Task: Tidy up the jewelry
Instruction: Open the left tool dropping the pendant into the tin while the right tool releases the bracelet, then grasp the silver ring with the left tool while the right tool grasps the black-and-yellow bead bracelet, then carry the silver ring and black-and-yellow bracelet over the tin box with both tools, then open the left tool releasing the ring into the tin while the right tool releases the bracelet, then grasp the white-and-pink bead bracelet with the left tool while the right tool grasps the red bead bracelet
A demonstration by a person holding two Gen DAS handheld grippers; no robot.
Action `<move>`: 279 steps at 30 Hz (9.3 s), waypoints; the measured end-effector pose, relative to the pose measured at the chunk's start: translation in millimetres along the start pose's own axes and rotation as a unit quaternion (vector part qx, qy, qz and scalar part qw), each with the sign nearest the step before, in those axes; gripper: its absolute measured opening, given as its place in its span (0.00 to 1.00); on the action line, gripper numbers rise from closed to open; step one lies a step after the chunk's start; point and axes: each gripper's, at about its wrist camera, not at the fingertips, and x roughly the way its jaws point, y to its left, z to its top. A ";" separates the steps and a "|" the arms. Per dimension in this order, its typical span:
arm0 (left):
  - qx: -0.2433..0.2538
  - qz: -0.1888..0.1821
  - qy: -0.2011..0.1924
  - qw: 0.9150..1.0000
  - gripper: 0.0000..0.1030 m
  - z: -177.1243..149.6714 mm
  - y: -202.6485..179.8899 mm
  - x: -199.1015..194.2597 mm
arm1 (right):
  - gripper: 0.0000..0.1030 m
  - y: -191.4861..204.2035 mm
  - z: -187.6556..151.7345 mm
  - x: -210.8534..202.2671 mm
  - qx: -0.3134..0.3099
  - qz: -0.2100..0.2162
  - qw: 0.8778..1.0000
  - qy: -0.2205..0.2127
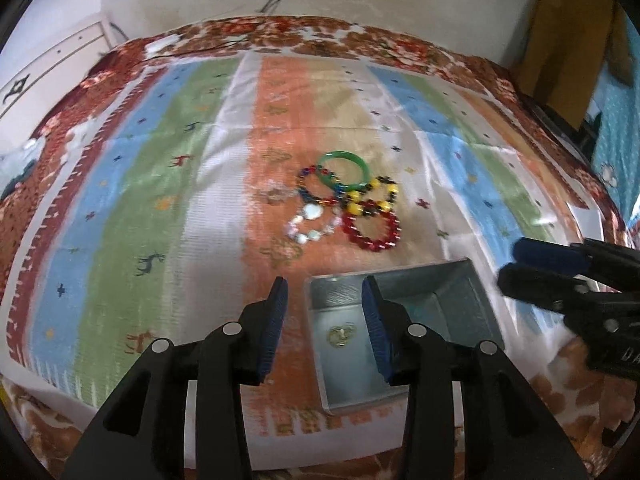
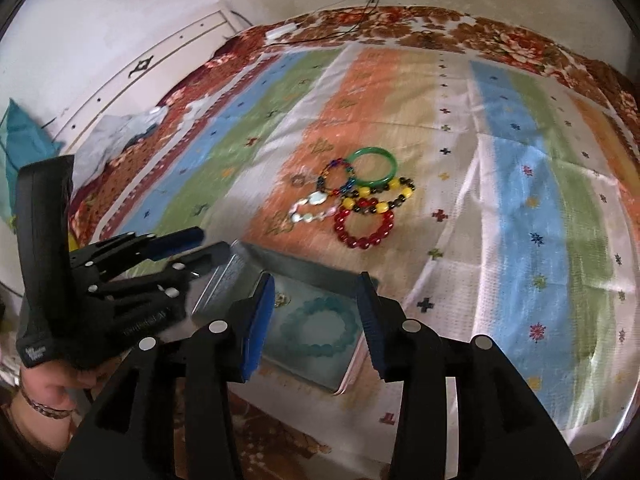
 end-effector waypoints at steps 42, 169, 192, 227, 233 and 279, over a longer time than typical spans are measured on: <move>0.006 0.066 0.040 0.997 0.57 75.0 40.3 69.8 | 0.54 -52.2 55.3 65.4 0.042 -0.054 0.997 0.042; 0.034 0.016 0.042 0.998 0.19 70.3 22.6 61.2 | 0.12 -34.4 72.5 44.4 -0.007 -0.089 0.996 0.002; 0.078 -0.007 0.018 0.997 0.19 37.1 -7.3 23.9 | 0.12 -6.6 52.4 -5.2 -0.027 -0.054 0.997 -0.036; 0.039 0.003 0.024 0.999 0.48 31.1 16.7 22.0 | 0.50 -14.5 19.6 8.5 0.010 -0.064 0.998 -0.002; 0.031 0.011 0.028 0.999 0.48 42.1 22.2 32.1 | 0.54 -15.6 25.9 23.5 -0.003 -0.074 0.997 0.011; 0.027 -0.010 0.129 0.991 0.48 76.8 25.9 130.2 | 0.56 -55.4 63.9 121.7 0.015 -0.091 0.990 0.109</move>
